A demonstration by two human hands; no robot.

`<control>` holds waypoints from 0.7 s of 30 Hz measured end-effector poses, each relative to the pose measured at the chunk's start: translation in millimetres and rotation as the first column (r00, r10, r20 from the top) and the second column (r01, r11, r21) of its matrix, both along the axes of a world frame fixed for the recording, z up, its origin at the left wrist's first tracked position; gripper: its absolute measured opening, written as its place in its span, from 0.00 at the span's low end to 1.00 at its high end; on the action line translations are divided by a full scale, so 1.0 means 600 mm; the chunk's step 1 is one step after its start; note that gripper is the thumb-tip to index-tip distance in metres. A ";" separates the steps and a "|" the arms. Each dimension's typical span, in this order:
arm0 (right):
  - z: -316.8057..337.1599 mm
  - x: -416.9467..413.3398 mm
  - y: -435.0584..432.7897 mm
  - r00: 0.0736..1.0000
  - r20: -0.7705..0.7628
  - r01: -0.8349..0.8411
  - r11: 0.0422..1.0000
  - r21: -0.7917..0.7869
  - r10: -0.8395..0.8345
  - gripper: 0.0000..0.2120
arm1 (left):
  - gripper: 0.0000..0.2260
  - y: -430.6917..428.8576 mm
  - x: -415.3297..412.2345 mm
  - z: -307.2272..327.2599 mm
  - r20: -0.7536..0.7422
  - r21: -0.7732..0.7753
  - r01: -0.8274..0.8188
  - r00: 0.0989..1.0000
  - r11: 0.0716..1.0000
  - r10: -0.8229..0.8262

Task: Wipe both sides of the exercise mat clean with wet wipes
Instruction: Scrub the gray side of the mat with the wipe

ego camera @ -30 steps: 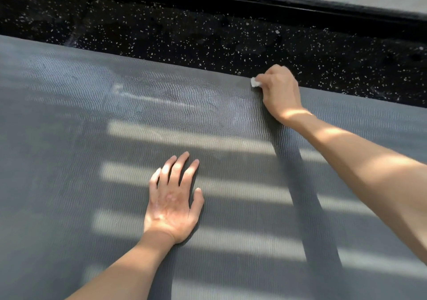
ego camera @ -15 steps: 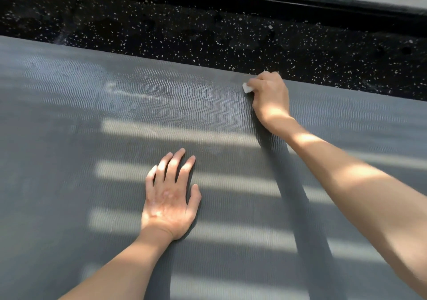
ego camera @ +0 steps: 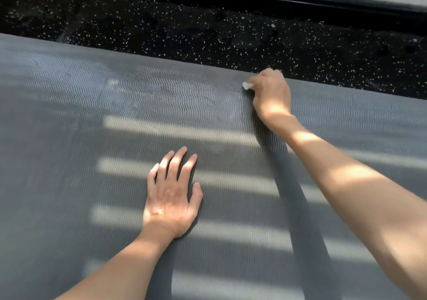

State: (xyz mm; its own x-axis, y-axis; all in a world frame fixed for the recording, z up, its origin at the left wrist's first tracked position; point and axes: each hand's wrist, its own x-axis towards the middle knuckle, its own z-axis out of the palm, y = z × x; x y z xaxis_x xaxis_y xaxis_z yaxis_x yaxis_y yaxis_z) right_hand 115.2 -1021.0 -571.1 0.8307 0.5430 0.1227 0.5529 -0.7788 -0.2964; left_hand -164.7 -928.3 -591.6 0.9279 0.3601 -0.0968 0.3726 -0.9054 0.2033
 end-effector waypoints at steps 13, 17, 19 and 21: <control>0.015 -0.078 -0.029 0.991 0.056 -0.120 0.992 0.026 0.118 0.19 | 0.25 0.000 0.000 0.002 0.009 -0.001 -0.005 1.000 1.000 0.005; 0.029 -0.034 0.002 0.998 -0.043 -0.041 0.997 -0.068 0.038 0.11 | 0.25 0.001 -0.001 0.000 0.018 0.007 0.001 1.000 1.000 -0.001; 0.029 -0.075 -0.015 0.996 -0.088 -0.004 0.999 -0.045 0.000 0.12 | 0.25 0.001 -0.002 0.000 0.017 0.007 -0.001 1.000 1.000 0.001; 0.020 -0.143 -0.051 0.995 -0.092 -0.026 1.000 -0.013 0.025 0.09 | 0.25 -0.001 -0.001 0.000 0.022 0.007 -0.006 1.000 1.000 0.005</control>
